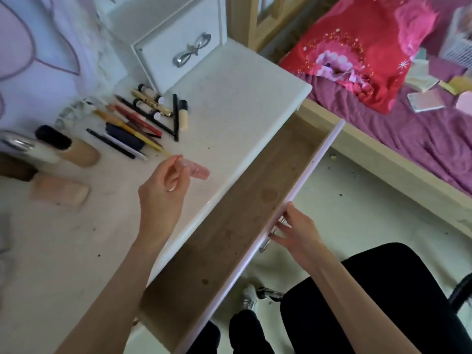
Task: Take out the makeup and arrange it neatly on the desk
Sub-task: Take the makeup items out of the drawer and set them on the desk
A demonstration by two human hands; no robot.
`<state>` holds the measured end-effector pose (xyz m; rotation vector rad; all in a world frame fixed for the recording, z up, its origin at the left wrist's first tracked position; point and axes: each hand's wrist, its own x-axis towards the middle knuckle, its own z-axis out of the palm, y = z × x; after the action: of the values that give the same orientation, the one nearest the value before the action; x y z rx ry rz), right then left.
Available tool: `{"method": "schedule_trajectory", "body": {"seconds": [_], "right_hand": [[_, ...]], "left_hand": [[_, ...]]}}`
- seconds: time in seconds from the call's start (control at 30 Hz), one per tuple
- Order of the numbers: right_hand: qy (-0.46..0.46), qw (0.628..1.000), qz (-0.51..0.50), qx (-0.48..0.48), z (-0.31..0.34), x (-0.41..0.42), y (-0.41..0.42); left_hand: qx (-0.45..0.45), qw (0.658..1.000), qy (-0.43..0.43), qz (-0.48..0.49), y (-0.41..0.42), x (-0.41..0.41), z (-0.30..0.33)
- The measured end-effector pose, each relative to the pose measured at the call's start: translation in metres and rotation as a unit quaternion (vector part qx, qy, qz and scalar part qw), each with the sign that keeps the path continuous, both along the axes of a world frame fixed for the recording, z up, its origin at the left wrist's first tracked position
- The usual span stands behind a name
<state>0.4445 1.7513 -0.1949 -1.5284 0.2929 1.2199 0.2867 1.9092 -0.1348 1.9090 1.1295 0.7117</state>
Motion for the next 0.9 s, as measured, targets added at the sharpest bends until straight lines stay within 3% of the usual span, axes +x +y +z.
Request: {"method": "schedule_trajectory", "body": {"seconds": [0.13, 0.37, 0.67, 0.9], "right_hand": [[0.054, 0.997, -0.022, 0.043, 0.01, -0.015, 0.03], [0.082, 0.993, -0.045, 0.074, 0.016, -0.034, 0.089], [0.069, 0.995, -0.038, 0.064, 0.016, -0.043, 0.099], [0.073, 0.996, -0.021, 0.049, 0.019, -0.061, 0.096]], "left_hand": [[-0.023, 0.993, 0.037, 0.109, 0.024, -0.031, -0.004], [-0.176, 0.941, -0.048, 0.285, 0.079, -0.064, -0.009], [-0.22, 0.921, 0.018, 0.322, 0.124, -0.049, -0.027], [-0.27, 0.906, -0.024, 0.325, 0.122, -0.055, -0.034]]}}
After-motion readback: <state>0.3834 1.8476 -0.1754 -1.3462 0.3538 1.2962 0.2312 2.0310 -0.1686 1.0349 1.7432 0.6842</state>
